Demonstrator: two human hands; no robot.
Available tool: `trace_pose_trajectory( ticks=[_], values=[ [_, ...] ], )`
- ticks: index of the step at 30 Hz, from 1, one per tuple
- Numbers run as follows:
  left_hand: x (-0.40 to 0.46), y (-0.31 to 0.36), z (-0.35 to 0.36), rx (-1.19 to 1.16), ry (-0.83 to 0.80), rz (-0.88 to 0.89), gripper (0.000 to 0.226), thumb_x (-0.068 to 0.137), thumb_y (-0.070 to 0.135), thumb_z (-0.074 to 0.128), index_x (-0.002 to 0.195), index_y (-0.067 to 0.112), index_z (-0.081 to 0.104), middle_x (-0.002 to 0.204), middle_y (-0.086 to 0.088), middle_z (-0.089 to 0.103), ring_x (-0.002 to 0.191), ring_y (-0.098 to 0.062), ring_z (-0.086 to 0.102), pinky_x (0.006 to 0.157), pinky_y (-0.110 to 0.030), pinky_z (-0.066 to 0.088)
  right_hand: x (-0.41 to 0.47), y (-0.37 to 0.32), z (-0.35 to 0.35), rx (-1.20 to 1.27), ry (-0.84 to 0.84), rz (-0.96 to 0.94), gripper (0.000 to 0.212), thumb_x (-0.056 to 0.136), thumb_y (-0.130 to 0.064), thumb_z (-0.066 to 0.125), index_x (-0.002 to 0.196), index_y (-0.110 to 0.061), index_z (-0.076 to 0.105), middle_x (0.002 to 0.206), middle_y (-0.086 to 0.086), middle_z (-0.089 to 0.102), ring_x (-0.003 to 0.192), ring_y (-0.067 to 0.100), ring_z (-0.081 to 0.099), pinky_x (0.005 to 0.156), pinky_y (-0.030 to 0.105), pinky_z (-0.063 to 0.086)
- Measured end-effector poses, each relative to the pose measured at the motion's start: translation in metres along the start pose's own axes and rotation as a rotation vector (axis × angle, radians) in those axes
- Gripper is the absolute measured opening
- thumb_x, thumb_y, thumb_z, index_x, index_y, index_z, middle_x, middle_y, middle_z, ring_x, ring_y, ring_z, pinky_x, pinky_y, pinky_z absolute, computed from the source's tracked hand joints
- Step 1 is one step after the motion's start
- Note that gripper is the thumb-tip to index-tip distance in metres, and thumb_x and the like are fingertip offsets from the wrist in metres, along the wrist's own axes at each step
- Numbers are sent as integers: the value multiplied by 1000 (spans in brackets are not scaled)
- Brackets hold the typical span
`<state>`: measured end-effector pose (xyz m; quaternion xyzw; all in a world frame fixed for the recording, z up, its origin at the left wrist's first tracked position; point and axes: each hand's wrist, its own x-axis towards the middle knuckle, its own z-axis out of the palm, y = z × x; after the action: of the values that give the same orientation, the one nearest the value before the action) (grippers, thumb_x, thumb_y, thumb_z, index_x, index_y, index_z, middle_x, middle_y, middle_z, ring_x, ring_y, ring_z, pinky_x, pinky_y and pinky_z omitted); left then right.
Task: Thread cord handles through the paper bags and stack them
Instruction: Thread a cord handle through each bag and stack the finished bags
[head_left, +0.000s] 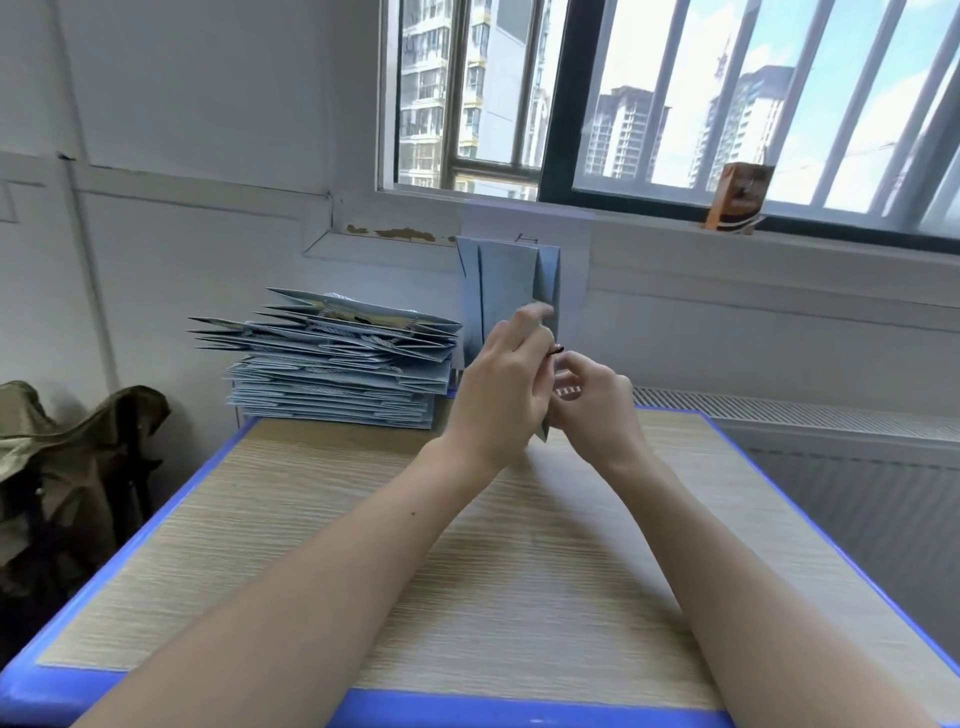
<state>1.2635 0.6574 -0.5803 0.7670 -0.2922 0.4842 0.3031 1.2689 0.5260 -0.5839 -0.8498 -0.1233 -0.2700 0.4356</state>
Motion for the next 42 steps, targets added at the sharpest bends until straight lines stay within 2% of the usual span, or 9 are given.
trace_pose_trajectory(
  ticks=[2,4,12,17,22,27,32,37,42],
  values=[
    [1,-1,0,-26,28,-20,3,95,3,59,92,3,61,104,-9,59,92,-21,56,79,-35,54,0,-2,0,-9,-6,-8,5,88,-19,68,87,-24,68,80,-10,70,74,8,71,72,31,58],
    [2,-2,-1,-23,35,-55,5,95,1,59,94,2,63,96,-9,59,88,-19,53,78,-26,50,0,-3,0,-7,-5,-8,5,88,-18,68,88,-24,69,81,-11,69,76,9,71,72,31,58],
    [4,3,1,17,-85,-127,7,90,-6,59,88,1,61,92,-13,60,87,-20,47,77,-24,37,1,0,3,-47,24,-31,8,91,-14,63,91,-16,70,87,-5,71,80,15,70,69,25,53],
    [3,2,0,134,-159,-141,16,85,-12,54,90,2,59,99,-16,61,96,-29,49,86,-37,45,4,5,-2,-59,71,24,10,89,-14,64,87,-21,72,81,-9,68,78,2,62,61,2,38],
    [3,-7,-5,207,-181,-198,15,89,-10,53,95,0,63,108,-16,61,103,-31,50,90,-40,48,7,6,-7,-76,49,36,15,84,-13,68,96,-20,75,86,-4,72,83,13,67,74,23,50],
    [-1,-10,-5,258,-213,-173,12,88,-9,58,88,-1,67,99,-17,60,102,-32,52,82,-39,51,4,9,6,-38,-35,5,16,82,-14,73,96,-22,73,86,-7,69,73,12,72,74,39,61],
    [1,-9,-2,261,-280,-27,11,84,-9,62,90,-5,71,99,-17,62,99,-33,55,87,-40,49,6,9,5,22,2,38,15,81,-11,73,95,-15,70,86,-2,69,77,19,71,66,43,62],
    [-2,-12,3,264,-466,9,29,88,-1,54,111,6,70,109,-10,64,109,-30,54,91,-30,30,6,12,7,40,-16,82,17,81,-6,72,95,-15,67,90,3,68,75,20,71,62,46,62],
    [-2,-13,0,36,-387,-42,22,87,-1,53,92,3,73,93,-9,67,92,-28,60,80,-26,36,8,13,2,76,23,144,15,80,-2,71,92,-11,67,86,4,68,83,25,71,62,42,63]
  ],
)
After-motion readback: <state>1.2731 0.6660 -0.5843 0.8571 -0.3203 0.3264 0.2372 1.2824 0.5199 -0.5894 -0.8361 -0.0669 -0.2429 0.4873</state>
